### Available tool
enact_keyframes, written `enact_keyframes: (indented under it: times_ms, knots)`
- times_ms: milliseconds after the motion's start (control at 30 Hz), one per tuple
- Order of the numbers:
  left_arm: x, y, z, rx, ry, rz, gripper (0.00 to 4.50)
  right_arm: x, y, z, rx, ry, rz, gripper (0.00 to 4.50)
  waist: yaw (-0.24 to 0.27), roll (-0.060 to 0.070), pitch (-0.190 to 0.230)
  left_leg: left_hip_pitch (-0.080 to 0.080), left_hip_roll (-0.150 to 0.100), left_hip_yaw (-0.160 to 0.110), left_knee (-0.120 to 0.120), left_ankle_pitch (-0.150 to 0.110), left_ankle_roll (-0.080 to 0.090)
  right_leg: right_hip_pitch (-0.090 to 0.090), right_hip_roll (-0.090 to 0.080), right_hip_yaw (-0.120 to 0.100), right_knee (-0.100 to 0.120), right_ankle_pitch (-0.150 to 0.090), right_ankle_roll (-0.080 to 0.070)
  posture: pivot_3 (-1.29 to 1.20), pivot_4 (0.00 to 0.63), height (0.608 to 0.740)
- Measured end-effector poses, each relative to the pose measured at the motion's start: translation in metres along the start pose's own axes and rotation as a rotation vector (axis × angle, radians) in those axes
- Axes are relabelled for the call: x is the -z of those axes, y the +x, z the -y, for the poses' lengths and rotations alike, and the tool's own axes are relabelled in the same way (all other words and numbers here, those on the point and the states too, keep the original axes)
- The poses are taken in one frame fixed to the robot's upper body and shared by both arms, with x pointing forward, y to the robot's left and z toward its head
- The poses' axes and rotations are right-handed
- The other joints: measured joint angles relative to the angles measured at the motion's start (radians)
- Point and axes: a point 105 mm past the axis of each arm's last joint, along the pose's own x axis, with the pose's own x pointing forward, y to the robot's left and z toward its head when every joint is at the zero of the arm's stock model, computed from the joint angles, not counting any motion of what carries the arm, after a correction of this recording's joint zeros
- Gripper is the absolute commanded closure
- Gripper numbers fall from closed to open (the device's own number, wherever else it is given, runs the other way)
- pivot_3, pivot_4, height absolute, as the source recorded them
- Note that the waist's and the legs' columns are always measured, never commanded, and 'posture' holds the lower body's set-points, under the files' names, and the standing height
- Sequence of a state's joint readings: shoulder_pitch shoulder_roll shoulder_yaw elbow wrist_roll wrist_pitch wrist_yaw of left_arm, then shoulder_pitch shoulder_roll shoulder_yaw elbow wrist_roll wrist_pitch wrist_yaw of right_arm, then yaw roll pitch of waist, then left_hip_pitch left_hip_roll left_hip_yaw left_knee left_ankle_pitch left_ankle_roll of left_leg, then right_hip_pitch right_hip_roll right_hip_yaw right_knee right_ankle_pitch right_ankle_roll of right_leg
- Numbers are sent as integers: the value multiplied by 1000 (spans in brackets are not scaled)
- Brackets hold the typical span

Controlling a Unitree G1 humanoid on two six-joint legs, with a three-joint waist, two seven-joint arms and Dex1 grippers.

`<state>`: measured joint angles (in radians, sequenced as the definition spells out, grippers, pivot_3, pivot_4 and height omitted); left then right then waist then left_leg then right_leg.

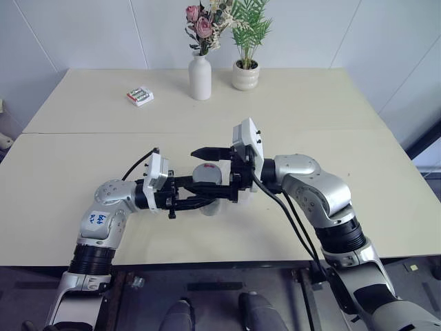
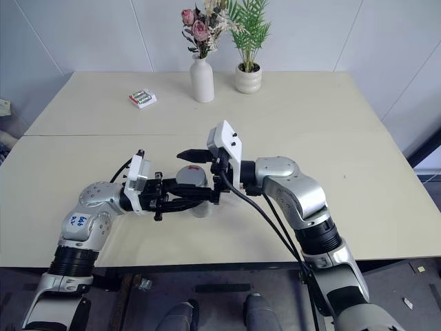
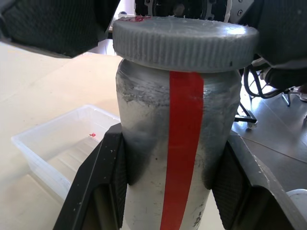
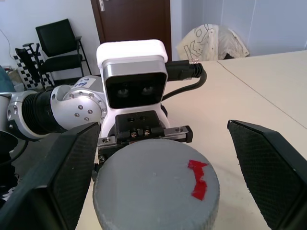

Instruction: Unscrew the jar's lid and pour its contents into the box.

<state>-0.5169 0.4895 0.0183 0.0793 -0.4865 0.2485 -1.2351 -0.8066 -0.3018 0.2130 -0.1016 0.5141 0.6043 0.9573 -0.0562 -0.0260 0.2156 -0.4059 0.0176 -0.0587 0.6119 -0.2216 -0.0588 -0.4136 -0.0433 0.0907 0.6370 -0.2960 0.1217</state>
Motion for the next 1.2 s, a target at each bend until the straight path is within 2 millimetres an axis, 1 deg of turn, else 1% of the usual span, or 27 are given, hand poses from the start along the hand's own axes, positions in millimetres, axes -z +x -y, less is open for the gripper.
enact_keyframes:
  times_ms: [267, 800, 1200]
  knots:
    - [0, 0, 0, 1, 0, 1, 2561, 0, -2, 2, 10, -6, -8, 35, 0, 0, 0, 0, 0, 0, 0, 0, 0, 0, 0, 0, 0, 0, 0, 0, 150, 740]
    - [1, 0, -2, -15, -4, -2, 2561, 3, -22, 6, 46, -5, -29, 35, 0, 0, 0, 0, 0, 0, 0, 0, 0, 0, 0, 0, 0, 0, 0, 0, 150, 740]
    - [2, 0, -3, -24, -7, -3, 2561, 4, -30, 7, 55, -19, -38, 35, 0, 0, 0, 0, 0, 0, 0, 0, 0, 0, 0, 0, 0, 0, 0, 0, 150, 740]
